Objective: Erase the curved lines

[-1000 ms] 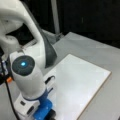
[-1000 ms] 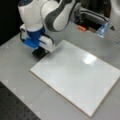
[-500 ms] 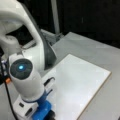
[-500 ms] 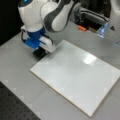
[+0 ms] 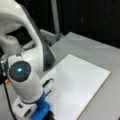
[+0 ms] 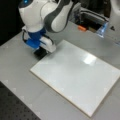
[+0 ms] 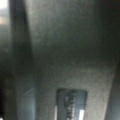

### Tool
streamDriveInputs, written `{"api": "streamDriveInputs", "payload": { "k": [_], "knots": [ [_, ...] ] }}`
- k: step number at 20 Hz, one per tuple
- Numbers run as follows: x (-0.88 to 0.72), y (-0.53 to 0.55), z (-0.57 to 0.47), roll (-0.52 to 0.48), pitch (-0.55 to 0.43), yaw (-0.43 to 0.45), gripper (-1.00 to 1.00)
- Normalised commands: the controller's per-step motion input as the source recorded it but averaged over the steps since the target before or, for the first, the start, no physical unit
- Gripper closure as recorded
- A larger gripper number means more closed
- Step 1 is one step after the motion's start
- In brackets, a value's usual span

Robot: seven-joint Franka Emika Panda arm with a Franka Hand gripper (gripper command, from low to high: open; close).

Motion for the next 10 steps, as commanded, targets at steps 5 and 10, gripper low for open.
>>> {"api": "streamDriveInputs", "payload": {
  "k": [5, 10],
  "knots": [
    [-0.12, 0.07, -0.07, 0.12, -0.131, -0.012, 1.0],
    [-0.09, 0.02, -0.05, 0.079, -0.136, 0.006, -1.0]
  ]
}}
